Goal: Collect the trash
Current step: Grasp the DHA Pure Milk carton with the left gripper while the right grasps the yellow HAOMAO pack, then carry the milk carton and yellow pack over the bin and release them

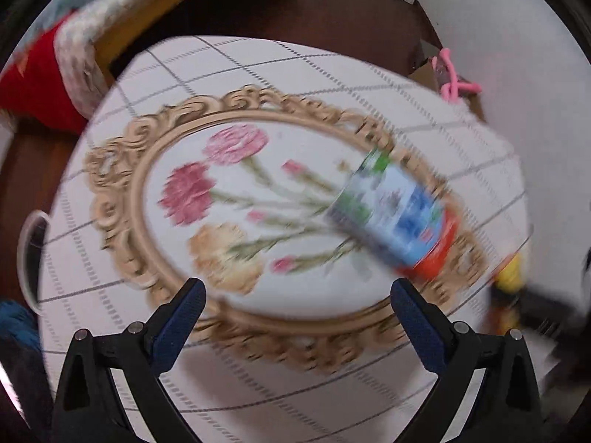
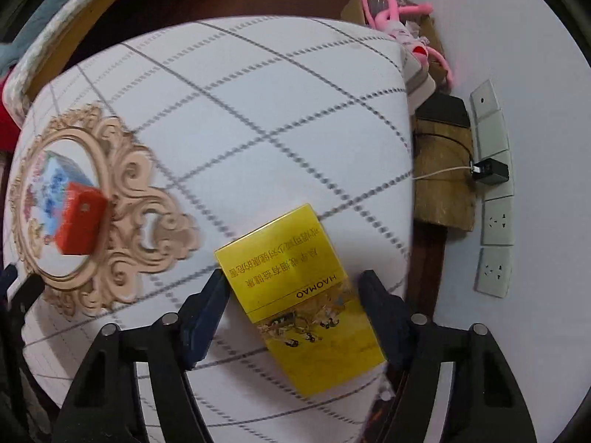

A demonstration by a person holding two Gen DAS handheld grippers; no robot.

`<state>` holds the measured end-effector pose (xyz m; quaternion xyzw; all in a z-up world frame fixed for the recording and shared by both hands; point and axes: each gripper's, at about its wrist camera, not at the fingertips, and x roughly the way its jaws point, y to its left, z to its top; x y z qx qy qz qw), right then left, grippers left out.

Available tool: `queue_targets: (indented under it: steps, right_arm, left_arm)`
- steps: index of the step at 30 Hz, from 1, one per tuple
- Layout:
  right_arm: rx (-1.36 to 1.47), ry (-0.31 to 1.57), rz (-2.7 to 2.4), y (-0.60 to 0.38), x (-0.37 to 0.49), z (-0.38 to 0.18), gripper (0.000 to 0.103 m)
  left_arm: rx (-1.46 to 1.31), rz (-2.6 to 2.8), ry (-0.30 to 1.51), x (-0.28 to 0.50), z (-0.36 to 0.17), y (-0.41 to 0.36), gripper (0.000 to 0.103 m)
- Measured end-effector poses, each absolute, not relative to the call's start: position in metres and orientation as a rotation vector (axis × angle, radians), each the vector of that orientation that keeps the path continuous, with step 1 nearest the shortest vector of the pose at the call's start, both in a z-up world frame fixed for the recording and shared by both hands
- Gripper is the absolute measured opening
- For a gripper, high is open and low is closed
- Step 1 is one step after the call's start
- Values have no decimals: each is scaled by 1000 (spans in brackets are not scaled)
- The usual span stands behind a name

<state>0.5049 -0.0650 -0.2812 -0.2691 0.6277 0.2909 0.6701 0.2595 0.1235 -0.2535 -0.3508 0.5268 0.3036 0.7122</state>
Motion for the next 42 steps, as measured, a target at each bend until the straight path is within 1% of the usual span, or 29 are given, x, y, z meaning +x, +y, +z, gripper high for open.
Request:
queue_targets:
  steps: [2,6,8,9,10,11,13,16,18,19,22,25,26,28,30,31,32,34,35,36,41,42]
  right_arm:
    - [-543,1433,632,-67,499,-281,73]
    - [-445,1428,563,-74,492,-278,73]
    - [-415,1448,543,-77,491,-281,75]
    - [-404,1439,541,-79,490,-280,77]
    - [-385,1454,534,-80,489,-281,80]
    - [-380,1450,533,-82,490,-283,80]
    - [-399,1432,534,-81,484,-284,80]
    - [-432,1405,539,-80,473,-283,78]
    - [-454,1377,535,-81,466,-280,68]
    - [-455,1368,538,-83,463,-278,65]
    - [-392,1417,588,-90,454,-275,65]
    - [-354,1475,641,-94,444,-275,65]
    - [-365,1478,640,-93,442,-275,66]
    - [-395,1457,637,-92,437,-275,66]
    - [-420,1428,636,-90,432,-279,66]
    - [-447,1407,629,-88,426,-279,67]
    - [-472,1390,626,-84,422,-278,67]
    - [-518,1348,616,-80,411,-279,66]
    - [-536,1325,609,-79,404,-279,62]
    - [-544,1305,603,-79,397,-277,61]
    - [-500,1320,628,-83,377,-272,60]
    - [-485,1321,636,-83,370,-269,60]
  left_arm:
    - [-872,619,1159,276,-251,134,102]
    - [-945,587,1182,310,-251,147,102]
    - [-962,603,1210,327,-258,152,102]
    - [-960,610,1222,326,-261,149,98]
    - [-946,626,1244,330,-264,148,91]
    - [-921,646,1270,333,-268,147,72]
    - [-884,640,1274,335,-270,142,72]
    - [-753,593,1290,334,-267,130,70]
    - [-626,530,1318,332,-265,119,70]
    - [-531,495,1344,333,-265,111,70]
    - [-329,436,1424,322,-269,100,70]
    - [-322,442,1485,306,-283,102,70]
    - [-363,457,1479,300,-287,106,72]
    - [-457,476,1433,290,-290,112,72]
    - [-466,505,1399,284,-289,110,66]
    - [-475,512,1374,279,-288,107,60]
    - [-469,524,1352,272,-285,105,45]
    - [-469,534,1327,253,-280,97,45]
    - [-474,537,1314,246,-278,92,45]
    - [-469,545,1304,238,-275,88,45]
    - [-389,595,1224,191,-249,58,45]
    - [-380,603,1210,186,-240,62,45]
